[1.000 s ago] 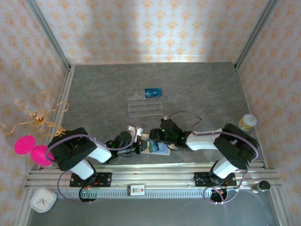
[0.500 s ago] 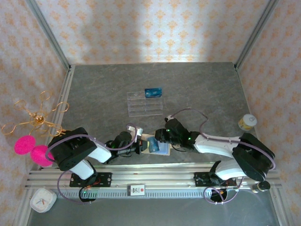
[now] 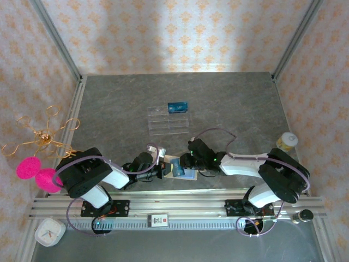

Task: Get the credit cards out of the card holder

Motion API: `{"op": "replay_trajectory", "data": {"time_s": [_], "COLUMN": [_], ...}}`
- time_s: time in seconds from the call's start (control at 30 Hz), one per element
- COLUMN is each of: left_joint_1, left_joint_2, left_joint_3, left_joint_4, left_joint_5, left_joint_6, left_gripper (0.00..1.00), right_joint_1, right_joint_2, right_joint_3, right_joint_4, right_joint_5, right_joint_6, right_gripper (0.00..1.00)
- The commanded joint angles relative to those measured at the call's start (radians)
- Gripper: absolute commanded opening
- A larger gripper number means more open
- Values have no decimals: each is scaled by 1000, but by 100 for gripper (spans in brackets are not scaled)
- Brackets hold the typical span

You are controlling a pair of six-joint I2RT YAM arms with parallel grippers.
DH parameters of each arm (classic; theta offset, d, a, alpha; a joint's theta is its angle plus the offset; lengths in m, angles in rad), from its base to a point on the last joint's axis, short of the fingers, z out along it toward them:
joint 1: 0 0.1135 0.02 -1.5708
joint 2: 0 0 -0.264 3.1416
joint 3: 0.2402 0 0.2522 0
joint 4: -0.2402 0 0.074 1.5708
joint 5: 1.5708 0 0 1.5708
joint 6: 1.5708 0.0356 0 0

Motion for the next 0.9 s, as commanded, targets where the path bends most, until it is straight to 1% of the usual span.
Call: {"op": "replay_trajectory", "data": {"time_s": [0.0,0.07,0.27,0.53,0.73,0.87], "left_joint_1": [-21,-21,-21,-21,-19,-19], "left_joint_2": [52,54,54,59,64,63], "left_joint_3": [-16,-17,-19,-21,-21,-21], "left_joint_4": [-176,-173,-172,-163,-159,-158], "left_joint_5": [63,62,61,63,63,64], "left_joint_6": [11,12,11,8,8,9], "left_gripper": [0,0,0,0,0,0], "right_joint_1": [10,10,13,13,13,13], "right_joint_2": [-46,-61,-29,7,35,47], "right_joint_3": [32,33,25,17,22,19], "right_joint_4": [-47,-43,-23,-17,-25,-4], "right_joint_5": [48,39,-8,-34,-33,-64], "right_joint_6": [-32,-40,-29,-25,-29,-29], "right_gripper": [23,22,22,22,20,18]}}
